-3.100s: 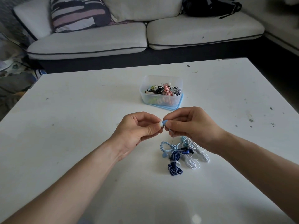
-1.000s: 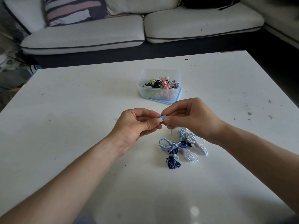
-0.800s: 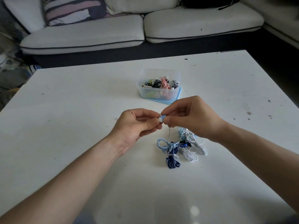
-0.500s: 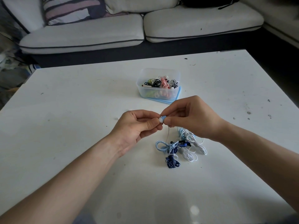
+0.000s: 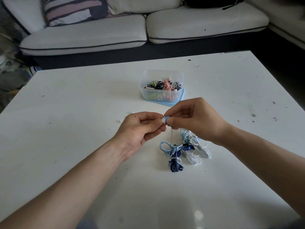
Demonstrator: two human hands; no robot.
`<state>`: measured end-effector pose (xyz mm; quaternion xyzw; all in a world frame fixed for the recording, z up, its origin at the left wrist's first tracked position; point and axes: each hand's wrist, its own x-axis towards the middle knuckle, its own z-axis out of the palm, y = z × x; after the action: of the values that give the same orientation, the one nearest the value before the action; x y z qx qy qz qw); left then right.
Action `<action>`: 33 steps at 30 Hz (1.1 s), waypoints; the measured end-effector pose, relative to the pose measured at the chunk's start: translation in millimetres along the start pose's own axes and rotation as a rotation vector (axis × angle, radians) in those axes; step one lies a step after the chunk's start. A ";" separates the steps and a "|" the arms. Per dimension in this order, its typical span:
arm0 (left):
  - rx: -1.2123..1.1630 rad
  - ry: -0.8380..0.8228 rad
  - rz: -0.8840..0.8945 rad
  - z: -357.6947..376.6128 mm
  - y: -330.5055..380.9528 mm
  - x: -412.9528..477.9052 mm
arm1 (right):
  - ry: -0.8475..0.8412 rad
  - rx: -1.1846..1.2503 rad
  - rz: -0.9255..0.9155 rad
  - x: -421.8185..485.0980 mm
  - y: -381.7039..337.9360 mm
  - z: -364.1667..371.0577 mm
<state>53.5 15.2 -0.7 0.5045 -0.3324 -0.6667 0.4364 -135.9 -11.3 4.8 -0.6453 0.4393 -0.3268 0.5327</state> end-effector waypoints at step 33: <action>0.067 0.049 0.075 1.2 -4.5 1.2 | 0.143 -0.105 0.006 -2.6 2.0 9.8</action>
<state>51.2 15.9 -4.8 0.5223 -0.3622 -0.6258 0.4521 -128.6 -5.1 0.7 -0.6460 0.4947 -0.3473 0.4663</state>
